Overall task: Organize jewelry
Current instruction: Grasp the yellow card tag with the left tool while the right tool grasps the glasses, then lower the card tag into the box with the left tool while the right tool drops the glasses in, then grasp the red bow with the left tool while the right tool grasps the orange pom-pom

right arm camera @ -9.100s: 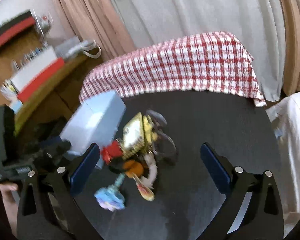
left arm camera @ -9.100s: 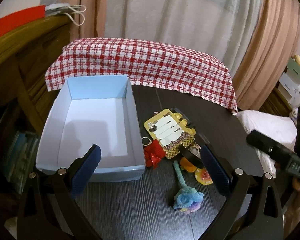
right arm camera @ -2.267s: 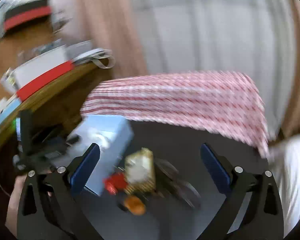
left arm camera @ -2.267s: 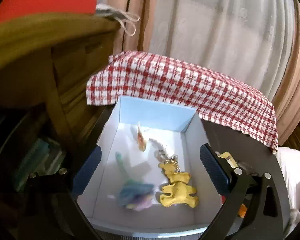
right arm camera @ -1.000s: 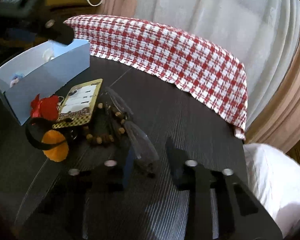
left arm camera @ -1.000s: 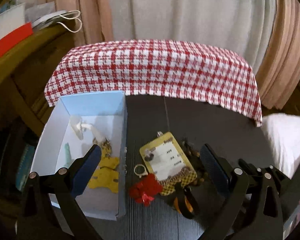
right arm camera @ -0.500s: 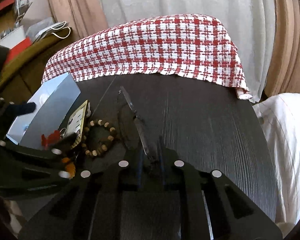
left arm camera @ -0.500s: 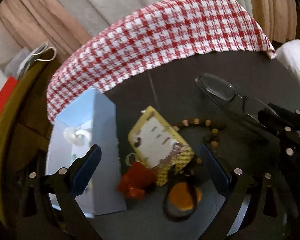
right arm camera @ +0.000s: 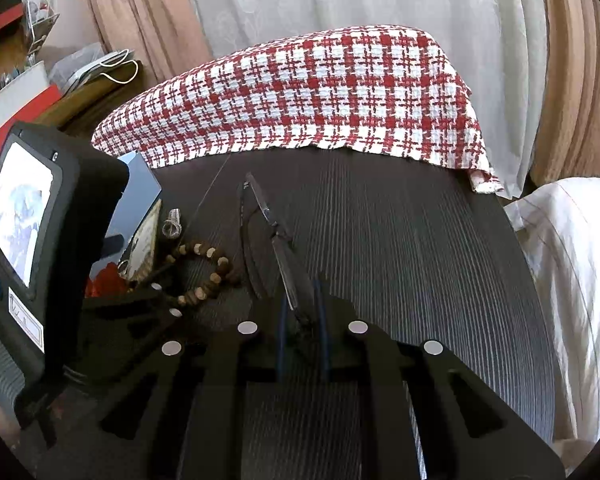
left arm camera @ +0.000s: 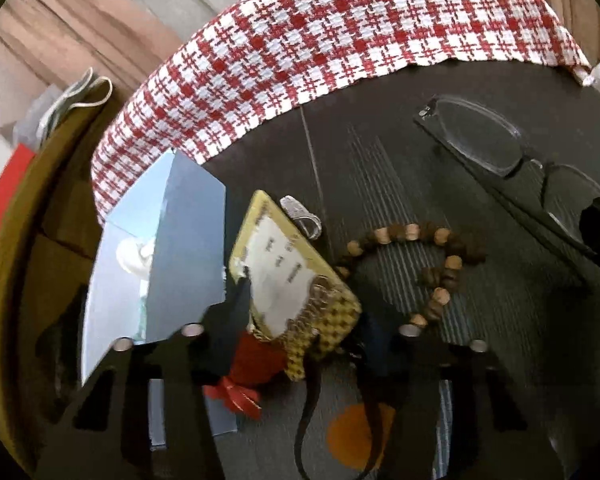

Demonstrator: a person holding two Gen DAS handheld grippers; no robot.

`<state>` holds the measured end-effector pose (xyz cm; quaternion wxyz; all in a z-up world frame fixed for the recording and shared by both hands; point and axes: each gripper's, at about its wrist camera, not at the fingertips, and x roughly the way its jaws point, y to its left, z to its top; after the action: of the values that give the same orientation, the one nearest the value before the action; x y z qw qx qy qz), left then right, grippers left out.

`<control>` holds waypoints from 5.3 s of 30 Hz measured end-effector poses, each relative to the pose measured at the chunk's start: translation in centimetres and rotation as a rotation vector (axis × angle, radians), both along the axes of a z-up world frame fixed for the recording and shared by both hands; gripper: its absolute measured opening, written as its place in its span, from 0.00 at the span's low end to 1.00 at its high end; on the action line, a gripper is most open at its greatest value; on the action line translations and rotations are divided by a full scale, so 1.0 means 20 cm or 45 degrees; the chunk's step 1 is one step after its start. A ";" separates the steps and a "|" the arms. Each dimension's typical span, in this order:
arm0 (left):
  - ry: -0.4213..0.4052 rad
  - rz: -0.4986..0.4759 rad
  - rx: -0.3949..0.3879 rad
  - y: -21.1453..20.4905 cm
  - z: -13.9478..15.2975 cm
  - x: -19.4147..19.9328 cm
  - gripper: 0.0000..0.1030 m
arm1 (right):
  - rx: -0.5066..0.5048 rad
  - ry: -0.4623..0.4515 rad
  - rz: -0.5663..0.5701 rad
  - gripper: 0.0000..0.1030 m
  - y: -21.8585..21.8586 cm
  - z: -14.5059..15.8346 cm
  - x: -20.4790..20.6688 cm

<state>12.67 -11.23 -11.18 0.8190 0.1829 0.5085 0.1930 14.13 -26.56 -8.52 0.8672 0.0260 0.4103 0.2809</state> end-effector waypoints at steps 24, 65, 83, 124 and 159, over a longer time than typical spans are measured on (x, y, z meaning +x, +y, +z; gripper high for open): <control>-0.314 -0.054 -0.273 0.22 0.25 -0.16 0.05 | 0.320 0.056 -0.109 0.07 -0.20 0.05 -0.03; -0.601 0.191 -0.534 0.93 0.52 -0.51 0.05 | 0.268 -0.164 -0.098 0.06 0.03 0.49 -0.06; -0.590 0.161 -0.726 1.07 0.37 -0.55 0.05 | 0.281 -0.133 0.279 0.06 0.96 0.56 -0.24; -0.666 -0.173 -0.470 0.76 0.56 -0.58 0.96 | 0.205 -0.021 0.397 0.67 0.17 0.06 -0.33; 0.998 -1.277 0.030 0.22 -0.02 -0.20 0.86 | 0.090 0.054 0.508 0.33 0.43 -0.12 -0.32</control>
<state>8.66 -6.80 -11.61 0.5610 0.4647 0.6209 -0.2896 7.80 -17.99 -10.83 0.7842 -0.0195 0.4153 0.4607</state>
